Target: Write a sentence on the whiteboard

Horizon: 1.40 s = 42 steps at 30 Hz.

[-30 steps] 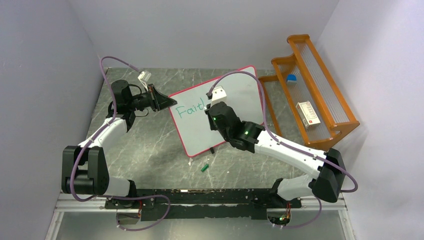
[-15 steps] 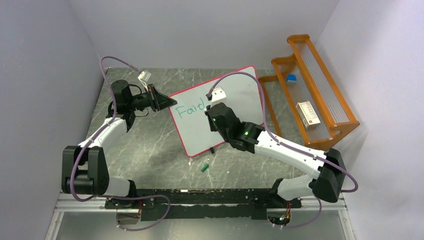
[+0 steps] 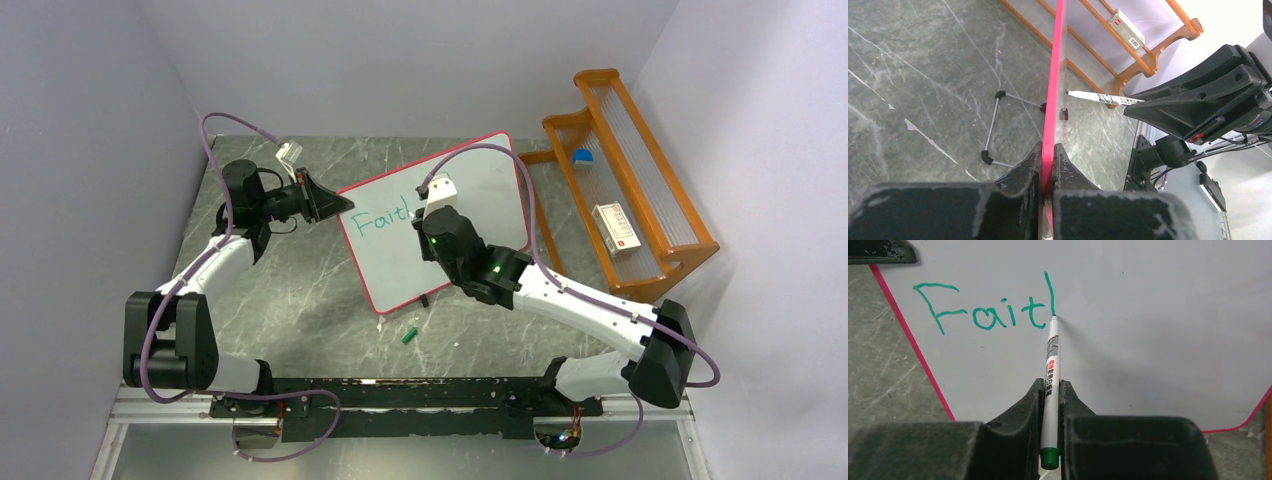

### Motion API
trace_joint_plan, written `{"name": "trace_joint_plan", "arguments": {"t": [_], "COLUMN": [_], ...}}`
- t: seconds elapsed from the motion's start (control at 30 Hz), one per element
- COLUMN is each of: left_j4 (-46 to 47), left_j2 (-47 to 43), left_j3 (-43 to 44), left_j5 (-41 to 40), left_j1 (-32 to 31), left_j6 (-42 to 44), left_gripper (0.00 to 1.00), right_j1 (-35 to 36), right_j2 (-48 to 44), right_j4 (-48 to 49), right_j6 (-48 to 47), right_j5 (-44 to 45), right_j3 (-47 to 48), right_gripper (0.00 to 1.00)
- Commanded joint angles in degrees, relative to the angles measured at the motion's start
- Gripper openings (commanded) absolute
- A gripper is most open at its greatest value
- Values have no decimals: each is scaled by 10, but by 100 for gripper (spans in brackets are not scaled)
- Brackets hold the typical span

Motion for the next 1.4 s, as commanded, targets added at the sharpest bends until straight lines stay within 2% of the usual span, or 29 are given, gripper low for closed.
{"name": "trace_joint_plan", "arguments": {"t": [0.0,0.53,1.37], "left_j4": [-47,-49,-48], "left_j2": [16,16,16], "left_j3": [-5,-5,-5], "left_j5": [0,1,0], "left_j1": [-15,-15,-15], "left_j6": [30,32,30], "left_gripper": [5,5,5], "right_j1": [1,-1,-7], "right_j2": [-5,21,11], "right_j4": [29,34,20], "right_j6": [-9,-18,-12], "right_j5": [12,19,37], "right_j3": [-1,10,6], "right_gripper": [0,0,0]}}
